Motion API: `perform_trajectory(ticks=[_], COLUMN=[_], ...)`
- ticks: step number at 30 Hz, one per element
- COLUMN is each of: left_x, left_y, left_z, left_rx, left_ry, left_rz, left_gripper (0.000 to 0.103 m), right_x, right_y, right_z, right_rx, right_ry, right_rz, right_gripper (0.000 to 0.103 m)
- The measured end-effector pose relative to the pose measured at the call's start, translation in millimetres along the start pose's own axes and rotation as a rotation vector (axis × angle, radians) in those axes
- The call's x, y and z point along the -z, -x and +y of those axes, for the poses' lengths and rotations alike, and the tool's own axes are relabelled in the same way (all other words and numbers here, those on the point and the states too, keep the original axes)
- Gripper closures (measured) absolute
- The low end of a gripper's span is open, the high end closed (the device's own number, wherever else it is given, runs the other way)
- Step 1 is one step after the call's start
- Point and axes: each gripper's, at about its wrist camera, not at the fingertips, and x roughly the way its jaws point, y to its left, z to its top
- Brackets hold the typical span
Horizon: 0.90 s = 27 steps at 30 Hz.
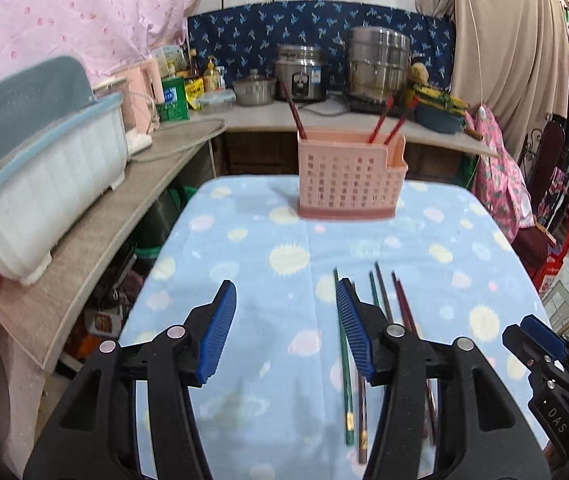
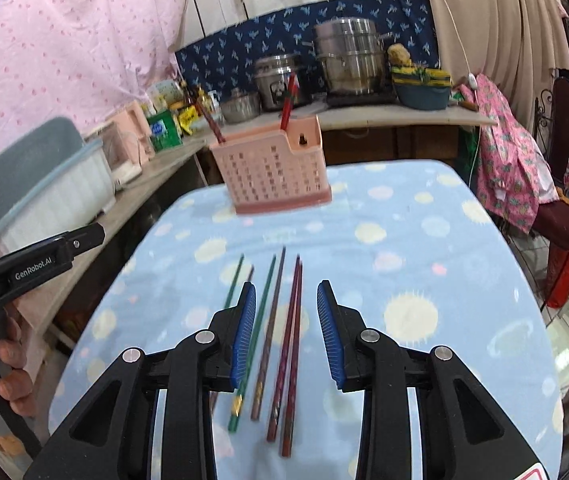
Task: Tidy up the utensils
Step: 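Lower the right tool and grasp a dark red chopstick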
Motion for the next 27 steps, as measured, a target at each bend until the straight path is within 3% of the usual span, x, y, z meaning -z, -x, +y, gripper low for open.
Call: perform_trajectory(ticks=[9, 18, 27], left_x=[57, 89, 100], left_y=[-14, -28, -34], left_z=[-1, -2, -5], left_rx=[0.013, 0.012, 0.023], left_ry=[-0.018, -0.026, -0.037], left_rz=[0.115, 0.191, 0.225], left_gripper=[0.053, 0.051, 0.048], right_x=[59, 88, 95], right_y=[-15, -35, -47], right_z=[-3, 2, 9], right_rx=[0.029, 0.042, 0.043], right_ry=[0.008, 0.040, 0.060], right_rz=[0.113, 0.187, 0.217], right_gripper=[0.071, 0.071, 0.085])
